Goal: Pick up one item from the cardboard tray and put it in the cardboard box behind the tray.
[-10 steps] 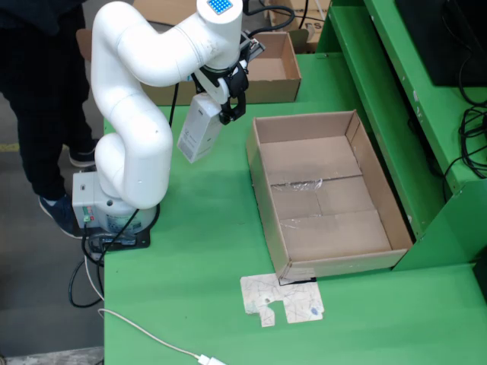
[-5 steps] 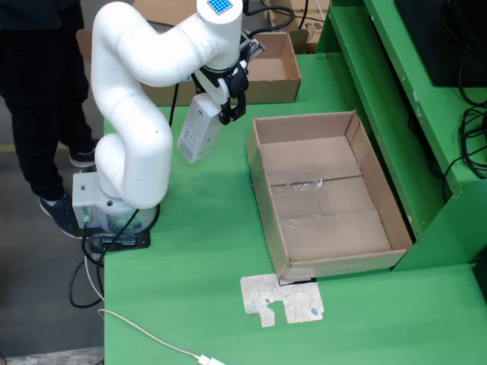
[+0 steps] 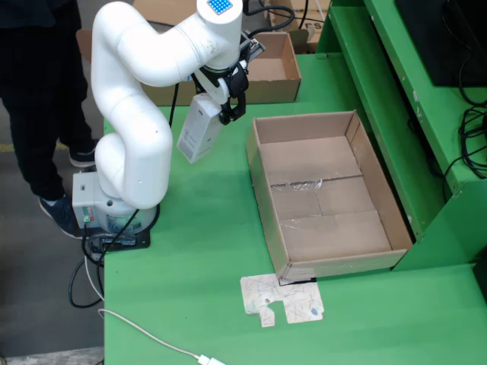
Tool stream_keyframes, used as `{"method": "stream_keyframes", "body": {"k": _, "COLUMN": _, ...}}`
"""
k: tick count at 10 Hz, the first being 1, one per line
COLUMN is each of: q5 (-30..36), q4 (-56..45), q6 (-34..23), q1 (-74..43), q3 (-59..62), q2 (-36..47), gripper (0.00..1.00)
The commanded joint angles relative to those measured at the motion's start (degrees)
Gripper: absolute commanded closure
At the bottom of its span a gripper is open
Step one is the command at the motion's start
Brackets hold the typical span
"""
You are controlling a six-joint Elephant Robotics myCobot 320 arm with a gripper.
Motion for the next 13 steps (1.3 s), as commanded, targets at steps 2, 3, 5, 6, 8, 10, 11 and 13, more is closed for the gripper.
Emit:
{"method": "stream_keyframes", "body": {"k": 2, "q5": 0.5, "q4": 0.6, "q6": 0.1, "q1": 0.3, "q3": 1.0, "q2": 1.0, "gripper": 1.00}}
{"method": "stream_keyframes", "body": {"k": 3, "q5": 0.5, "q4": 0.6, "q6": 0.1, "q1": 0.3, "q3": 1.0, "q2": 1.0, "gripper": 1.00}}
{"method": "stream_keyframes", "body": {"k": 5, "q5": -0.4, "q4": 0.9, "q6": 3.0, "q1": 3.4, "q3": 1.0, "q2": 1.8, "gripper": 1.00}}
{"method": "stream_keyframes", "body": {"k": 6, "q5": -1.6, "q4": 0.6, "q6": 5.2, "q1": 6.2, "q3": 1.0, "q2": 3.0, "gripper": 1.00}}
{"method": "stream_keyframes", "body": {"k": 8, "q5": -0.5, "q4": 1.6, "q6": 6.9, "q1": 7.4, "q3": 1.0, "q2": 3.2, "gripper": 1.00}}
{"method": "stream_keyframes", "body": {"k": 10, "q5": -2.5, "q4": 0.4, "q6": 13.9, "q1": 14.0, "q3": 1.0, "q2": 4.6, "gripper": 1.00}}
{"method": "stream_keyframes", "body": {"k": 11, "q5": -3.5, "q4": 1.1, "q6": 17.0, "q1": 17.2, "q3": 1.0, "q2": 4.9, "gripper": 1.00}}
{"method": "stream_keyframes", "body": {"k": 13, "q5": -5.4, "q4": 1.9, "q6": 21.4, "q1": 22.0, "q3": 1.0, "q2": 5.9, "gripper": 1.00}}
